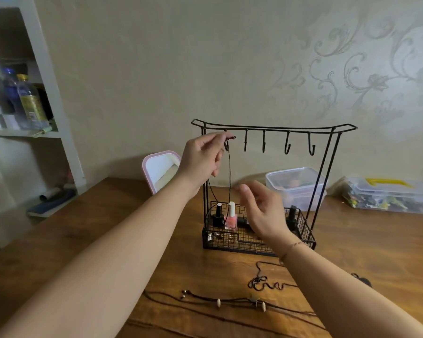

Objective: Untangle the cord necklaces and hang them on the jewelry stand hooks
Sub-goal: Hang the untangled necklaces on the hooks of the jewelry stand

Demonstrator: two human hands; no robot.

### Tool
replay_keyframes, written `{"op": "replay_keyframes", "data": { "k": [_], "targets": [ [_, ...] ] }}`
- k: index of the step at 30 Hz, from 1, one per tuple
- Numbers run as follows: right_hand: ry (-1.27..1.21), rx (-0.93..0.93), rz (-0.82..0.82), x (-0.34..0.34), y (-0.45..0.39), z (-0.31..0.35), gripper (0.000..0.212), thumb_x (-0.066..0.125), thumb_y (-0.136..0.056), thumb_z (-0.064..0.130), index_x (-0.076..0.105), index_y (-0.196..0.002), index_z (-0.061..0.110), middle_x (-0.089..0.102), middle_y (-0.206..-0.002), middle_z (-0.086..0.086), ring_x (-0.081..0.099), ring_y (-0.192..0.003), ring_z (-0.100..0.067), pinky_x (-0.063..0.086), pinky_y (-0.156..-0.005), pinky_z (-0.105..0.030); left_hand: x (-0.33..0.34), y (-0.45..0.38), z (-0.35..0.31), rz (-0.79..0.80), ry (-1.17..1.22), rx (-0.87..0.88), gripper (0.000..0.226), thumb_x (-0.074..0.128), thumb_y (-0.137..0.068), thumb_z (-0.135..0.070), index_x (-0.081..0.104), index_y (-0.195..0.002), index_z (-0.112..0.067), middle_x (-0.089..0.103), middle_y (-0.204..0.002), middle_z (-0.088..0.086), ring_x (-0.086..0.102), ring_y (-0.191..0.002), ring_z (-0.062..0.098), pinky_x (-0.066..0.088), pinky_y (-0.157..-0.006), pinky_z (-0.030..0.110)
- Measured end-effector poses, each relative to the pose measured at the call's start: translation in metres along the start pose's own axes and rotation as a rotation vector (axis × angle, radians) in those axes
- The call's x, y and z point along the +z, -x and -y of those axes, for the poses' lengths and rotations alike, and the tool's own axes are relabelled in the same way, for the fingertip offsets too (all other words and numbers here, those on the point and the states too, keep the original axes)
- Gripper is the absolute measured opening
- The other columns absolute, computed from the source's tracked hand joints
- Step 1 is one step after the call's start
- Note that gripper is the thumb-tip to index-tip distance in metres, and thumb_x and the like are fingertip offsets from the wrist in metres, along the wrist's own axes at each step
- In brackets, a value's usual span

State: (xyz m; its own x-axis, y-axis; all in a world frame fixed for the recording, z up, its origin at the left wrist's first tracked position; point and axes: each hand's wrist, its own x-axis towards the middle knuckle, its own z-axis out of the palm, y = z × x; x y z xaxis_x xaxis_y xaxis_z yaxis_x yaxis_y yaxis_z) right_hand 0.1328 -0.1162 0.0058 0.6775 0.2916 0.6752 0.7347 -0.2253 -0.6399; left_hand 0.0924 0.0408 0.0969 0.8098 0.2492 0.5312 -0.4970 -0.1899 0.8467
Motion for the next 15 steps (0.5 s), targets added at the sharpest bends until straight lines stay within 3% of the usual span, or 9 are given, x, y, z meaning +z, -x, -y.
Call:
{"op": "replay_keyframes", "data": {
  "k": [2,4,6,8,10,12,15],
  "targets": [
    [0.079,0.051,-0.022,-0.011,-0.001,-0.015,0.020,0.050,-0.099,0.034,0.066,-0.093,0.023,0.064,-0.071,0.007,0.060,-0.061,-0.015,0.054,-0.055,-0.041,0.001,0.008,0.012,-0.038,-0.092,0.059,0.023,0.048,-0.105,-0.018,0.069,-0.111,-0.023,0.051,-0.069,0.003,0.044,-0.051,0.012,0.043,-0.047,0.029],
    [0.272,0.151,0.037,-0.020,-0.009,-0.033,0.015,0.053,-0.099,0.022,0.067,-0.105,0.022,0.069,-0.084,0.005,0.062,-0.067,-0.013,0.055,-0.059,-0.034,0.003,0.016,0.023,-0.077,-0.227,0.099,0.025,0.050,-0.103,-0.015,0.063,-0.123,-0.021,0.059,-0.075,0.000,0.051,-0.054,0.010,0.051,-0.054,0.029],
    [0.544,0.205,0.243,-0.024,-0.016,-0.049,0.023,0.055,-0.097,0.018,0.066,-0.117,0.023,0.070,-0.109,0.002,0.063,-0.087,-0.012,0.053,-0.071,-0.026,0.005,0.023,0.031,-0.129,-0.424,0.223,0.032,0.054,-0.101,-0.015,0.059,-0.133,-0.019,0.064,-0.086,-0.006,0.056,-0.063,0.007,0.053,-0.062,0.022],
    [0.717,0.188,0.447,-0.020,-0.021,-0.056,0.030,0.057,-0.095,0.018,0.064,-0.123,0.026,0.066,-0.123,0.002,0.062,-0.105,-0.015,0.055,-0.085,-0.030,0.004,0.030,0.036,-0.156,-0.620,0.350,0.039,0.057,-0.100,-0.017,0.056,-0.138,-0.015,0.065,-0.102,-0.006,0.059,-0.074,0.006,0.054,-0.067,0.018],
    [0.839,0.145,0.564,-0.009,-0.024,-0.054,0.028,0.059,-0.094,0.020,0.066,-0.120,0.026,0.065,-0.119,0.000,0.061,-0.105,-0.018,0.055,-0.087,-0.033,0.000,0.034,0.041,-0.125,-0.751,0.378,0.044,0.056,-0.100,-0.020,0.050,-0.143,-0.014,0.061,-0.122,0.000,0.063,-0.090,0.012,0.058,-0.078,0.028],
    [0.938,0.068,0.626,0.002,-0.024,-0.051,0.019,0.059,-0.095,0.023,0.068,-0.112,0.024,0.065,-0.102,0.001,0.060,-0.091,-0.018,0.052,-0.076,-0.029,-0.004,0.039,0.047,-0.101,-0.790,0.344,0.048,0.055,-0.099,-0.025,0.045,-0.145,-0.013,0.053,-0.136,0.003,0.060,-0.104,0.015,0.057,-0.088,0.035],
    [1.014,0.036,0.663,0.017,-0.022,-0.050,0.015,0.061,-0.095,0.028,0.067,-0.106,0.021,0.061,-0.091,0.003,0.056,-0.079,-0.016,0.044,-0.067,-0.027,-0.009,0.045,0.053,-0.137,-0.699,0.421,0.051,0.059,-0.095,-0.020,0.043,-0.143,-0.012,0.046,-0.134,0.001,0.053,-0.105,0.011,0.051,-0.091,0.028]
  ]
}}
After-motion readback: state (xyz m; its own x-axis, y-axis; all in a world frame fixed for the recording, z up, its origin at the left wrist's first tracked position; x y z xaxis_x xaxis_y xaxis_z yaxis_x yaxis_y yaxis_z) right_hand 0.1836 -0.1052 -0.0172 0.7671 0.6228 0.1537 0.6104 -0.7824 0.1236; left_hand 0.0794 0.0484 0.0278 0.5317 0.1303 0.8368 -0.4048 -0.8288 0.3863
